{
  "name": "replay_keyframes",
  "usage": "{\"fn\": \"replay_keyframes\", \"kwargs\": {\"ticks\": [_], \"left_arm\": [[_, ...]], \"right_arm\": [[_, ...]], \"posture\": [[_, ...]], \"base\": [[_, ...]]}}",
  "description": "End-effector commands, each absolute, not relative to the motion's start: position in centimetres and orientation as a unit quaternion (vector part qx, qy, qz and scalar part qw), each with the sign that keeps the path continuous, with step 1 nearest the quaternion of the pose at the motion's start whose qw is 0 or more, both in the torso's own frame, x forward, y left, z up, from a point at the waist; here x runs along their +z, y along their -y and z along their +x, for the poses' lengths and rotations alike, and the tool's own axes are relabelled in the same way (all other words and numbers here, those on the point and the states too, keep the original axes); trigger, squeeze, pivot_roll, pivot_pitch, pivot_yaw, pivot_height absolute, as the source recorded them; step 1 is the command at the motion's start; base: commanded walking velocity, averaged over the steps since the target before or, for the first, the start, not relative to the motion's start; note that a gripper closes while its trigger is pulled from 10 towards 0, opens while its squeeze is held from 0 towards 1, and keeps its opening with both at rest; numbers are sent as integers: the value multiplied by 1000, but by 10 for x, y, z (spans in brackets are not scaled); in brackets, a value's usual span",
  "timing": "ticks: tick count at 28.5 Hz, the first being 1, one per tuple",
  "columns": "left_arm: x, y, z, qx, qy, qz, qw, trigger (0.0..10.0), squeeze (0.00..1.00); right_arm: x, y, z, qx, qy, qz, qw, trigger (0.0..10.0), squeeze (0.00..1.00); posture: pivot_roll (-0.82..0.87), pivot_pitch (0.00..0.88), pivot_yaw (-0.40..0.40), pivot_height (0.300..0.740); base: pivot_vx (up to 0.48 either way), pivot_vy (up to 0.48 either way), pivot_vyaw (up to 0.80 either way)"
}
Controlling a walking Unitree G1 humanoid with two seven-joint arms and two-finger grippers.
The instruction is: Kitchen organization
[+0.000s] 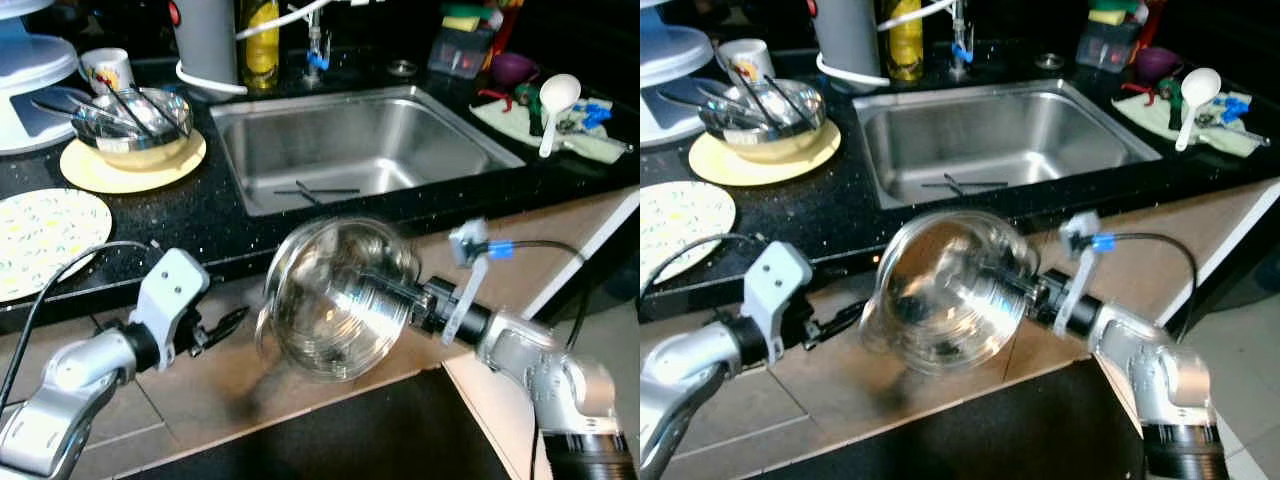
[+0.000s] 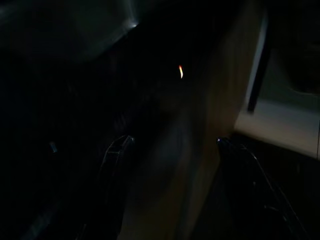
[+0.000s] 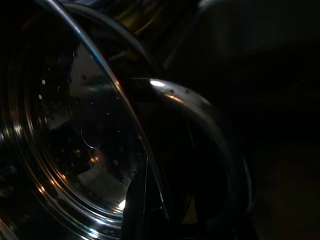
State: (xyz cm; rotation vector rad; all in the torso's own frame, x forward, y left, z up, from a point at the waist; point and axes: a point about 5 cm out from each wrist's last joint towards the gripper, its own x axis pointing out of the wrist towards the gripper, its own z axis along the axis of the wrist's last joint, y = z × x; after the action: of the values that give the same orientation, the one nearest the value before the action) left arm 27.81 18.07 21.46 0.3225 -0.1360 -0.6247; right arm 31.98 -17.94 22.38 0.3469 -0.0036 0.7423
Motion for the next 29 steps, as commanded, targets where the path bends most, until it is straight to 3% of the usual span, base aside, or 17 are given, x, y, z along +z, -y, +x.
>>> {"fn": "replay_keyframes", "kwargs": {"ticks": [1,6,8,13,17,23,29], "left_arm": [[219,-177,277,-308,69,134,940,10000,0],[235,-168,281,-316,91,70,942,10000,0],[247,-162,285,-318,103,37,942,10000,0],[252,-160,297,-270,106,37,956,10000,0],[263,-151,313,-229,104,69,965,10000,0],[276,-148,330,-177,106,108,972,10000,0],[284,-141,334,-181,126,115,968,10000,0]], "right_arm": [[231,189,323,327,26,191,925,10000,0],[253,194,328,302,63,232,923,10000,0],[266,201,334,257,95,227,935,10000,0],[277,216,345,164,123,209,956,10000,0],[288,227,354,57,143,103,983,10000,0],[296,221,356,23,174,55,983,10000,0],[300,218,359,2,196,39,980,10000,0]], "posture": [[-73,183,-44,740],[-74,183,-42,740],[-74,183,-42,740],[-72,181,-42,740],[-74,178,-39,740],[-73,177,-37,740],[-76,179,-32,740]], "base": [[0,0,0],[0,0,0],[0,0,0],[0,0,0],[0,0,0],[0,0,0],[0,0,0]]}}
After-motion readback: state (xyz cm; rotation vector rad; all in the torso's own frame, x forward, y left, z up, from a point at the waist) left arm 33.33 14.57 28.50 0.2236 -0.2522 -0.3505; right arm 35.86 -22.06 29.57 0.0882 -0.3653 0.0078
